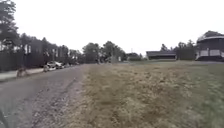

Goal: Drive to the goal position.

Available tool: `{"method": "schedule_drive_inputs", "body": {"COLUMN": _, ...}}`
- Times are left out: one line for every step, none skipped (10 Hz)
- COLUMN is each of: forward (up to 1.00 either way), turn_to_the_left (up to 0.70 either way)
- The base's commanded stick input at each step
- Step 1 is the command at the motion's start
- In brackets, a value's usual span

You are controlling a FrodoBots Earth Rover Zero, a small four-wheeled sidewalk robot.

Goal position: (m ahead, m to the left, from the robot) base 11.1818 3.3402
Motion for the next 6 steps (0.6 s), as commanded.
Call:
{"method": "schedule_drive_inputs", "body": {"forward": 0.7, "turn_to_the_left": 0.0}}
{"method": "schedule_drive_inputs", "body": {"forward": 0.7, "turn_to_the_left": 0.0}}
{"method": "schedule_drive_inputs", "body": {"forward": 0.7, "turn_to_the_left": 0.0}}
{"method": "schedule_drive_inputs", "body": {"forward": 0.7, "turn_to_the_left": 0.0}}
{"method": "schedule_drive_inputs", "body": {"forward": 0.7, "turn_to_the_left": 0.0}}
{"method": "schedule_drive_inputs", "body": {"forward": 0.7, "turn_to_the_left": 0.0}}
